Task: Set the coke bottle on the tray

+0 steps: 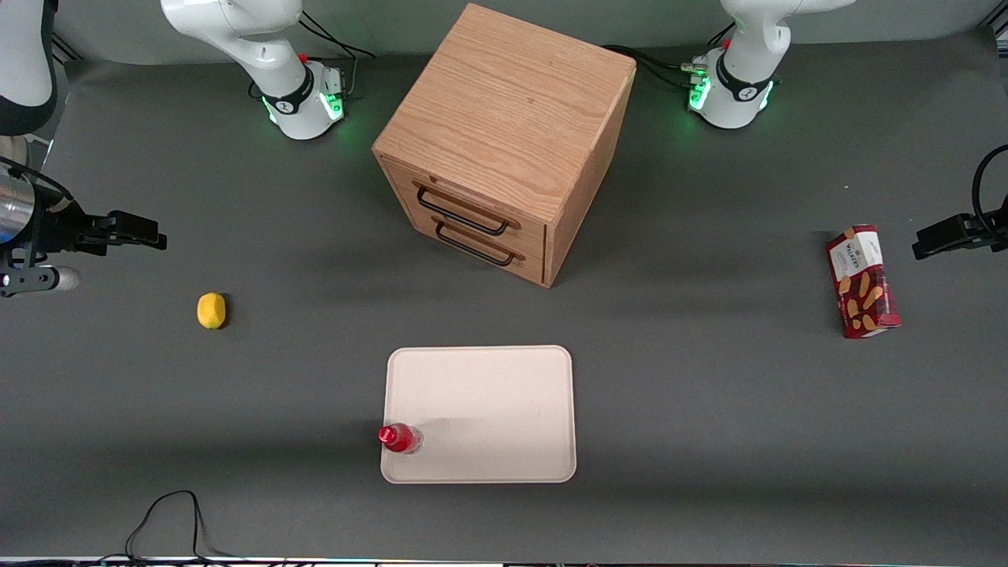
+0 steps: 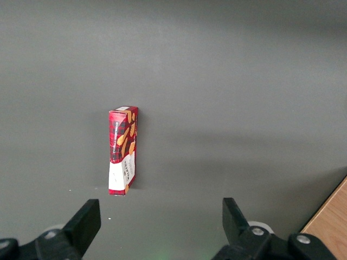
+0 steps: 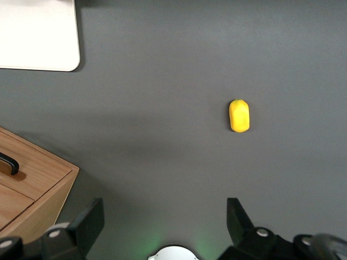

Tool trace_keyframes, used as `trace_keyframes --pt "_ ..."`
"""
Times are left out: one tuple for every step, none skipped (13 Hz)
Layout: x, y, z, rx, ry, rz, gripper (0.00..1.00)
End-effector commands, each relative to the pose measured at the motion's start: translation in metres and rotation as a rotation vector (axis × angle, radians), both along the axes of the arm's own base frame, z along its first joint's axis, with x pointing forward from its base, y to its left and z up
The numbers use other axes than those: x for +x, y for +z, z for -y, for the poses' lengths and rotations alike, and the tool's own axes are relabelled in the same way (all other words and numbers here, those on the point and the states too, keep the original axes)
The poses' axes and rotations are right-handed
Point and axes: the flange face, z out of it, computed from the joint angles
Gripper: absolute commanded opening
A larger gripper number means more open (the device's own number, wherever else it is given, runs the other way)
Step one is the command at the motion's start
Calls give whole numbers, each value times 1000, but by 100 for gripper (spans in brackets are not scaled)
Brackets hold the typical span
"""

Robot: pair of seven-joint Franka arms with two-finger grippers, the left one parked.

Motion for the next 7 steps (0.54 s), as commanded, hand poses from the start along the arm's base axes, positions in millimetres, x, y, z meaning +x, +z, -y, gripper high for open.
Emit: trace_keyframes --pt "3 10 -9 9 11 9 100" --pt "3 10 -9 8 10 10 100" --pt "4 9 -11 5 8 10 100" --pt "4 8 -11 -14 11 8 100" --pt "5 7 -10 -37 14 11 100" --pt "6 9 -10 -45 16 18 100" --pt "6 10 -8 -45 13 20 100"
